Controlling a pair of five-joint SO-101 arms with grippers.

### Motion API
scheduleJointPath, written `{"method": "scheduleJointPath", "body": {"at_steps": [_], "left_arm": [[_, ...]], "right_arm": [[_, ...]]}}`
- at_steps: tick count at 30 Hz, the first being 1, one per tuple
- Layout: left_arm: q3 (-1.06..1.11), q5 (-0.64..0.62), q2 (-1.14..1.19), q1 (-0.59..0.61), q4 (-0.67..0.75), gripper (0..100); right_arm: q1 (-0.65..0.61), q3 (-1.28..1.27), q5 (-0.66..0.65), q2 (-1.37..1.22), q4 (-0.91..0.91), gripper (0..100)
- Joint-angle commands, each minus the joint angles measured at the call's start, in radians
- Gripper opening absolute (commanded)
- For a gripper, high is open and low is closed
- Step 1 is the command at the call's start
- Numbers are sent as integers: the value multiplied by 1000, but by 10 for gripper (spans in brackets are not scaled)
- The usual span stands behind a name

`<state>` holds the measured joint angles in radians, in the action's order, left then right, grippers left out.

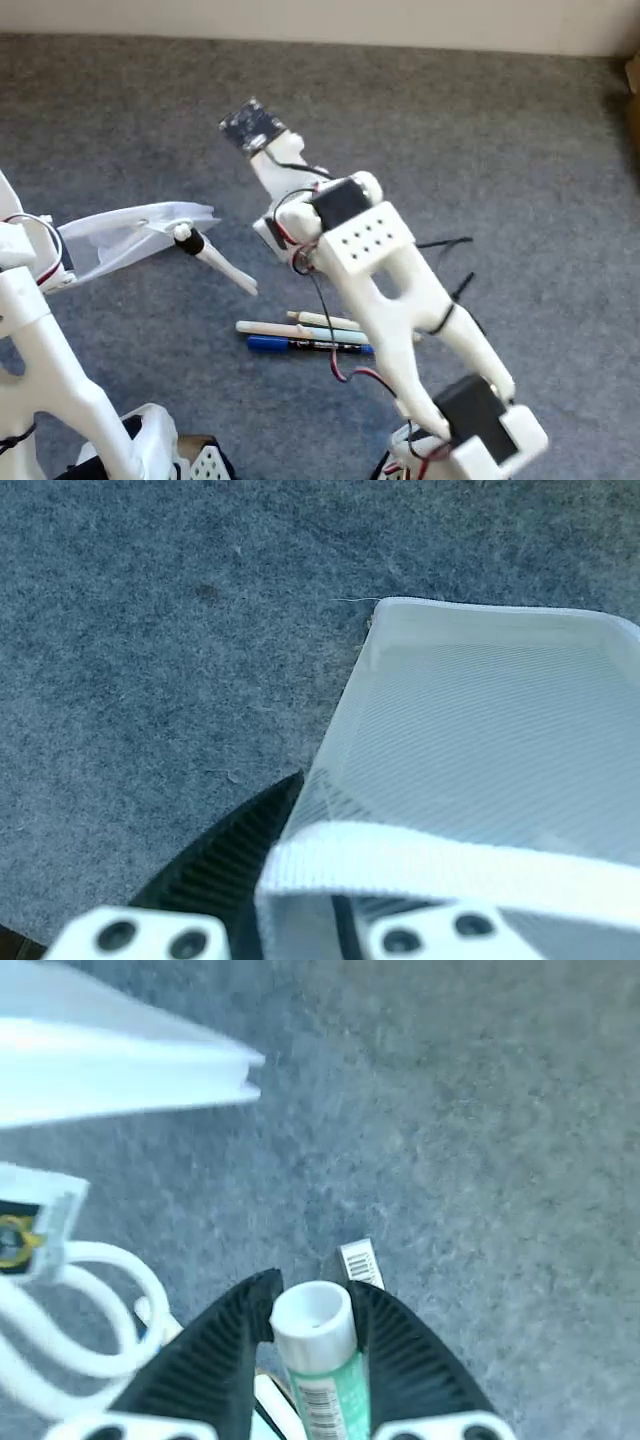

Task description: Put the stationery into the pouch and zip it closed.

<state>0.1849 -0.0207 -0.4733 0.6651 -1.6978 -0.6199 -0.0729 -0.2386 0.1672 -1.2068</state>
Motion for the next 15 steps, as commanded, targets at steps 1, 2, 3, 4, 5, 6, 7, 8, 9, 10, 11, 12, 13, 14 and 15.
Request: {"method": "scheduleJointPath", "body": {"at_steps": [1,2,3,4,5,6,7,8,9,10,11,12,13,14,15], "left_arm": [[21,-8,30,-10,17,6],[24,-8,30,-12,21,6],[25,-8,30,-12,31,6],[25,-8,30,-12,35,6],[25,-8,30,-12,37,6],[25,-8,30,-12,37,6],[25,-8,30,-12,37,6],[25,-8,30,-12,37,6],[25,-8,30,-13,37,6],[25,-9,30,-13,37,6],[25,-9,30,-13,37,6],[25,-9,30,-13,37,6],[25,-9,30,-13,37,6],[25,-9,30,-13,37,6],[25,-9,30,-13,37,6]], "right_arm": [[12,39,43,133,-36,20],[12,41,43,153,-44,20],[12,41,43,173,-47,20],[12,41,43,194,-50,20],[10,41,43,214,-50,20],[10,41,43,232,-50,20],[10,41,43,251,-50,20],[10,41,43,268,-50,20],[10,41,43,285,-50,20],[1,41,49,302,-50,20],[-12,41,64,318,-47,20],[-22,41,84,337,-44,20],[-33,41,104,357,-42,20],[-48,45,121,375,-42,20],[-70,47,133,395,-42,20]]}}
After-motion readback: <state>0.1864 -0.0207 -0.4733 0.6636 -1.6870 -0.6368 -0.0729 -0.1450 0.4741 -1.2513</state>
